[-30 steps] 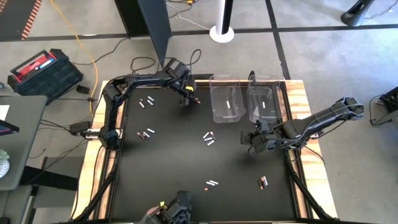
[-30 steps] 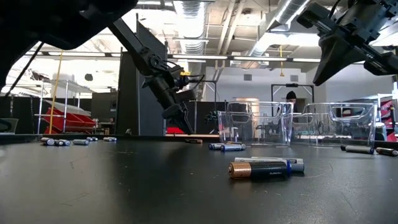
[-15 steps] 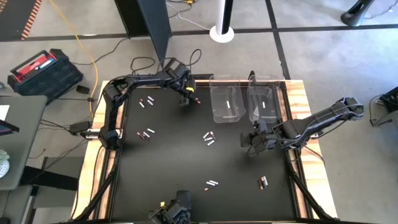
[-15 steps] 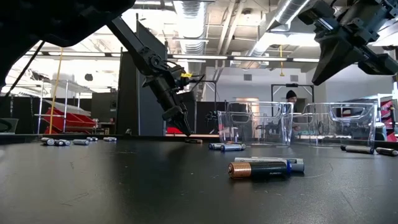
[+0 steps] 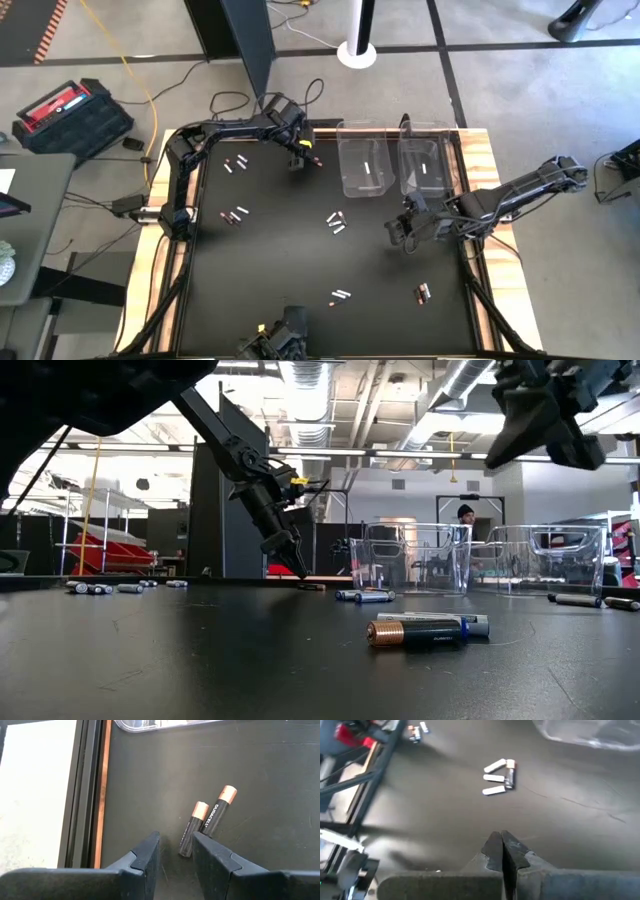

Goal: Sort batteries
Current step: Move the left transparent bin beside the right transparent bin

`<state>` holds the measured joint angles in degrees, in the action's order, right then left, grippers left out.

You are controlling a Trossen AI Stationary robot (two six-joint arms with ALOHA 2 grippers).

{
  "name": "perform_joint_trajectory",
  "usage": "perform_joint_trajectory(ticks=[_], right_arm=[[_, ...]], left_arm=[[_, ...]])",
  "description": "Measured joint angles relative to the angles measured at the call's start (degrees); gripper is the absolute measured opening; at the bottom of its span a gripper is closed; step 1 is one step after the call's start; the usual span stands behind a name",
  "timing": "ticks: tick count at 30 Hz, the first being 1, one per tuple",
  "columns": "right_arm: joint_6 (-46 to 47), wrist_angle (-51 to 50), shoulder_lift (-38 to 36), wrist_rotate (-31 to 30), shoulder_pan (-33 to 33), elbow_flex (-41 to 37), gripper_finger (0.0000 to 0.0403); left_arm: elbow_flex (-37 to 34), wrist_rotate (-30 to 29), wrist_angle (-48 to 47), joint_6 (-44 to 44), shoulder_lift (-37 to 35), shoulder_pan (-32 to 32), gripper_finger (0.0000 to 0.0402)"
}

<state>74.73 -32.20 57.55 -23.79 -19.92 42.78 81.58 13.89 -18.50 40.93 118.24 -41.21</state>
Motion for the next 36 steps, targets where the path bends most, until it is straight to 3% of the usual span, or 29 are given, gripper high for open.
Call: perform_joint_trajectory(ticks=[8, 36], right_arm=[[-5.94, -0.1, -1.64, 0.58, -1.1, 0.0, 0.0009], [-9.28, -0.62, -1.76, 1.86, -5.16, 0.0, 0.0009]], left_arm=[[0.0, 0.0, 0.0, 0.02, 0.0, 0.0, 0.011], [-0.04, 0.01, 0.0, 0.01, 0.0, 0.0, 0.011]])
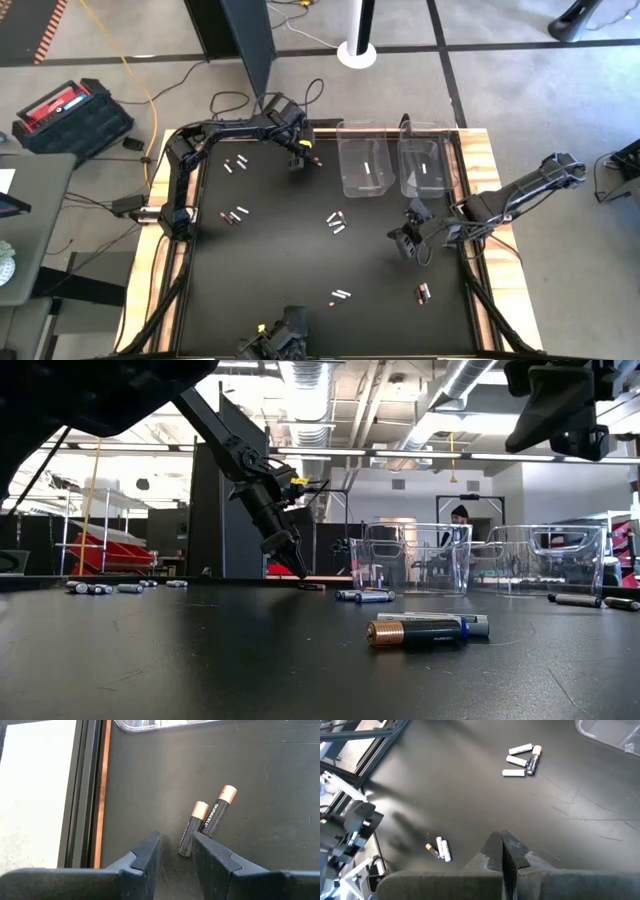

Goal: Sort batteries
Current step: Move the left transparent bin beside the right transparent bin

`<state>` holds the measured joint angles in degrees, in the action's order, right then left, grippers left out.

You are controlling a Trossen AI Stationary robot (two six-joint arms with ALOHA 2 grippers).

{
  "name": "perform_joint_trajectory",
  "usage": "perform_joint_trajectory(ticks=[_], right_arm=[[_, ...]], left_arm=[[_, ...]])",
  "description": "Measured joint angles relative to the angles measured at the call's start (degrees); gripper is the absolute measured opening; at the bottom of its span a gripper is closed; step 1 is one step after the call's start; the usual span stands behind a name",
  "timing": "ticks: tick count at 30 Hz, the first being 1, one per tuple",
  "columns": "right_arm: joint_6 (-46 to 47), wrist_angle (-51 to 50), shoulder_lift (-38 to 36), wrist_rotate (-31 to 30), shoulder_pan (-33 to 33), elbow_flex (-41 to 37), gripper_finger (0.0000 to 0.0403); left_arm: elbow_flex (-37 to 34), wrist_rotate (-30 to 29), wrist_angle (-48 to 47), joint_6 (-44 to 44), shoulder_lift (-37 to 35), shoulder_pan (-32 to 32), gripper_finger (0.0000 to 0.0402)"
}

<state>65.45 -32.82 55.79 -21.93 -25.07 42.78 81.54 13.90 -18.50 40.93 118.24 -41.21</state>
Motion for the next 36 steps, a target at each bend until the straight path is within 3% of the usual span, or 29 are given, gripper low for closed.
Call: perform_joint_trajectory(ticks=[31, 36], right_arm=[[0.62, -3.17, 0.02, -0.02, 0.98, -0.02, 0.0009], [5.48, -3.21, 0.02, -0.02, 3.04, -0.02, 0.0009]], left_arm=[[0.0, 0.01, -0.02, 0.01, 0.0, 0.0, 0.011], [0.0, 0.01, -0.01, 0.01, 0.0, 0.0, 0.011]])
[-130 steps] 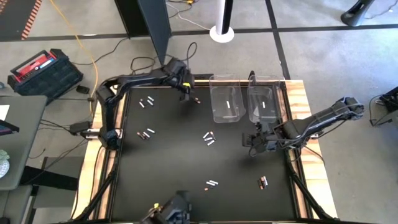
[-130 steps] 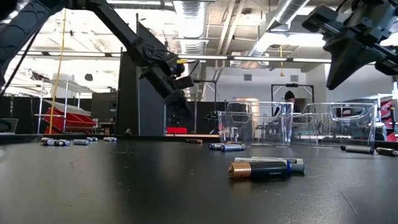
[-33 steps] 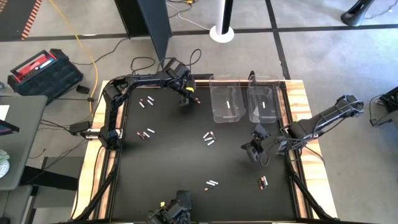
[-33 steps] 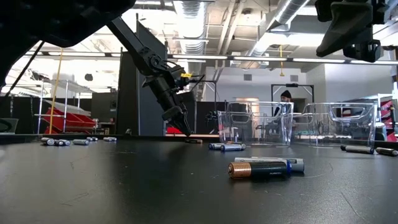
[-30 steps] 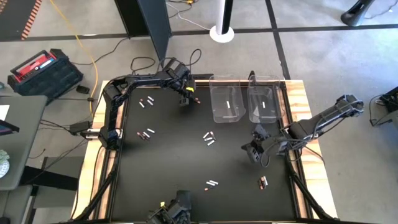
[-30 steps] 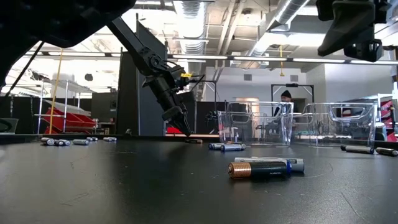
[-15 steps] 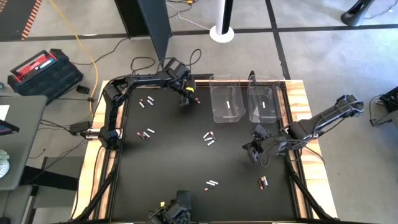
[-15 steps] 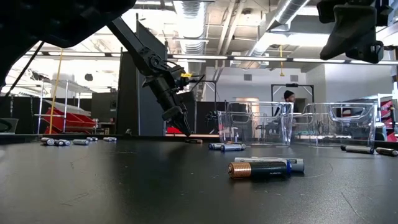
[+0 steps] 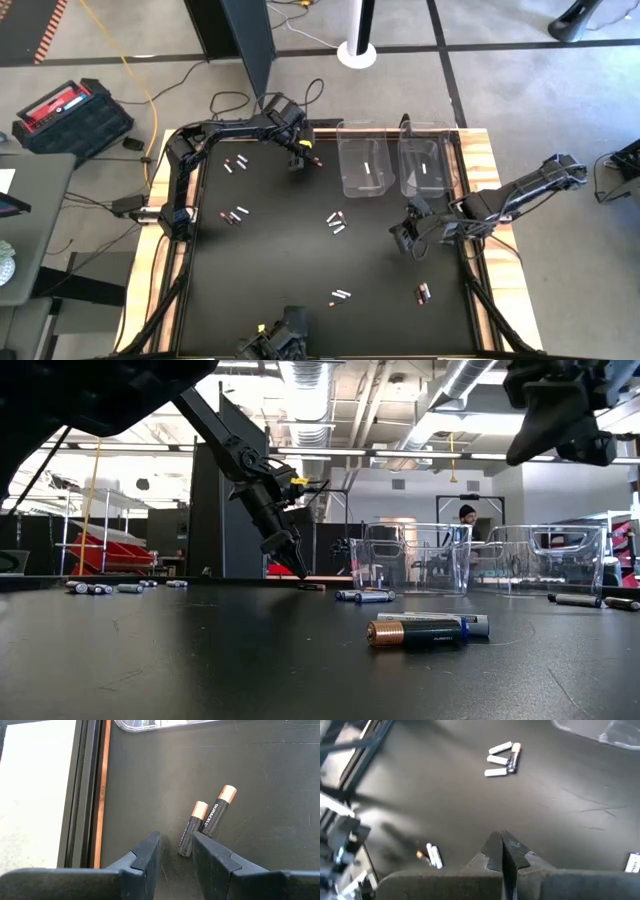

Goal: Sort batteries
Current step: Move the left transparent bin beside the right transparent bin

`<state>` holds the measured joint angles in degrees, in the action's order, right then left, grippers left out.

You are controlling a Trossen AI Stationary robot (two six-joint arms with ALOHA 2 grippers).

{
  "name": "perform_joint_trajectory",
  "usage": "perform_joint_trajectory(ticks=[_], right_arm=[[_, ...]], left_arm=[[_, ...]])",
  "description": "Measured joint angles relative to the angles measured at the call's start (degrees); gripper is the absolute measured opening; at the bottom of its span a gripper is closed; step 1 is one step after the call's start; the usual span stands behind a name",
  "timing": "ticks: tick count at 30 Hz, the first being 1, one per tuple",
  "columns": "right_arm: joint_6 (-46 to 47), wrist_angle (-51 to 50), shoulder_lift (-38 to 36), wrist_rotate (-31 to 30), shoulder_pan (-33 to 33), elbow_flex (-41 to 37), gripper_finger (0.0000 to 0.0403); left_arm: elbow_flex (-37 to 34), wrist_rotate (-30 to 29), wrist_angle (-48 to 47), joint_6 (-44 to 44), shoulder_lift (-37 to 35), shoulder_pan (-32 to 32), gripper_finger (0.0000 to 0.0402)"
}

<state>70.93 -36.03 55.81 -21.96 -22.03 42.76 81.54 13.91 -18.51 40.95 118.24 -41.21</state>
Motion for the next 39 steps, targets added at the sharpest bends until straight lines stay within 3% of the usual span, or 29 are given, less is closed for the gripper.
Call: perform_joint_trajectory(ticks=[10, 22, 31, 39], right_arm=[[4.1, 0.0, 0.0, 0.0, 5.32, 0.0, 0.0009], [11.61, 0.07, 0.0, 0.0, 9.39, 0.01, 0.0009], [11.3, 0.04, 0.0, -0.02, 11.04, 0.0, 0.0009], [11.11, 0.04, 0.0, -0.02, 11.71, 0.0, 0.0009]], left_arm=[[0.0, 0.0, 0.0, -0.14, 0.0, 0.0, 0.011], [0.0, 0.02, 2.02, -12.55, 0.0, 0.01, 0.011], [0.0, 3.9, -2.58, -8.17, 0.0, 0.14, 0.011], [-0.04, 2.34, -0.6, -4.21, 0.0, 0.96, 0.011]])
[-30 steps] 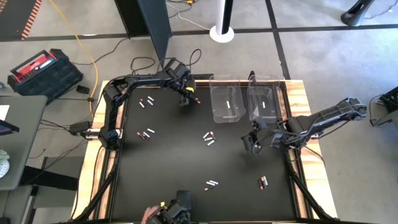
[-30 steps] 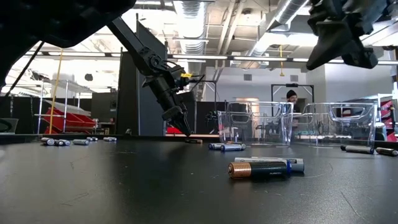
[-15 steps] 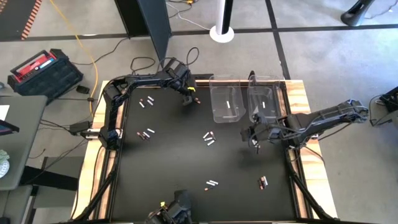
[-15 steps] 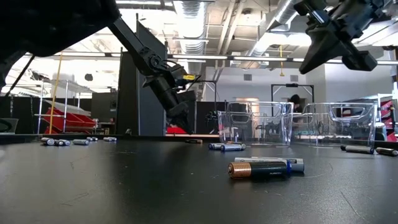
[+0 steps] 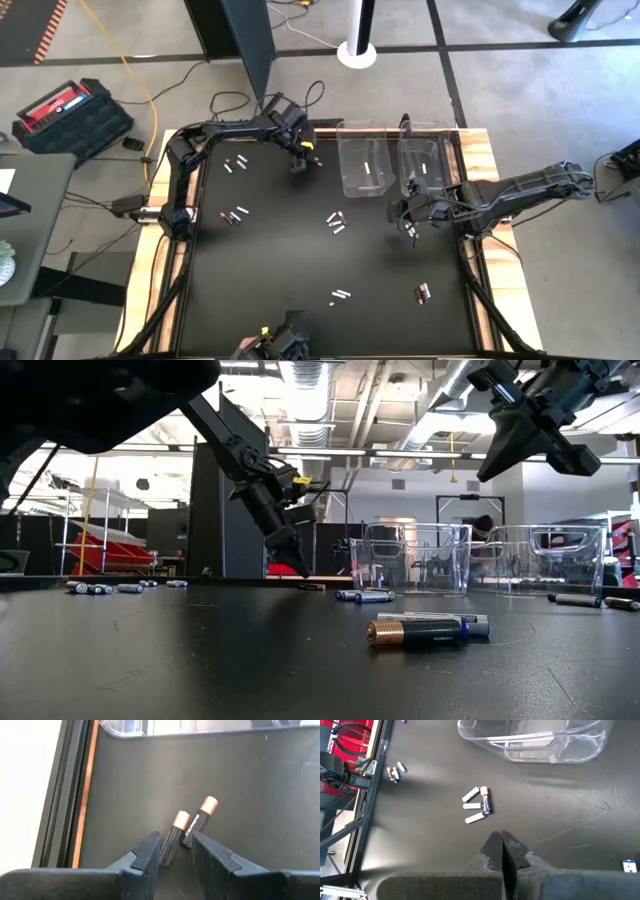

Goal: Sort batteries
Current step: Move the left transparent bin beside the right transparent bin

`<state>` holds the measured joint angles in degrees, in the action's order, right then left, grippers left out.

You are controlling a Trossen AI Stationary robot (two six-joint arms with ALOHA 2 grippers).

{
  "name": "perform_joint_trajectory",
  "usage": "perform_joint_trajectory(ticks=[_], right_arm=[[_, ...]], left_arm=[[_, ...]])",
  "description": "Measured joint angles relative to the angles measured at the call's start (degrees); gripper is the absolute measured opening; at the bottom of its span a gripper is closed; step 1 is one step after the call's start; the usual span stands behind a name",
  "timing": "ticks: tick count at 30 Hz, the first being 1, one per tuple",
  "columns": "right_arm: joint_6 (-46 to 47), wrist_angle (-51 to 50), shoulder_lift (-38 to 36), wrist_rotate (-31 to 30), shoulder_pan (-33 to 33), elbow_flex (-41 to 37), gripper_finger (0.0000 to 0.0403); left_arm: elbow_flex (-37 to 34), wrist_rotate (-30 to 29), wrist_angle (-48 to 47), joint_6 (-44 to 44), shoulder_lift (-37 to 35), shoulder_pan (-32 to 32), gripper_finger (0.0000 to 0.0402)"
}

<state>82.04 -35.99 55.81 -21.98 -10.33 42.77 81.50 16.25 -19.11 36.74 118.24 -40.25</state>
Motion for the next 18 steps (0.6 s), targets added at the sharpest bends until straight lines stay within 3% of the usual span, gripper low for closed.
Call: perform_joint_trajectory(ticks=[18], right_arm=[[0.01, 0.51, 0.15, -0.02, -0.15, 0.0, 0.0009]], left_arm=[[-0.51, -1.99, 1.65, 0.35, 3.37, 0.51, 0.0109]])
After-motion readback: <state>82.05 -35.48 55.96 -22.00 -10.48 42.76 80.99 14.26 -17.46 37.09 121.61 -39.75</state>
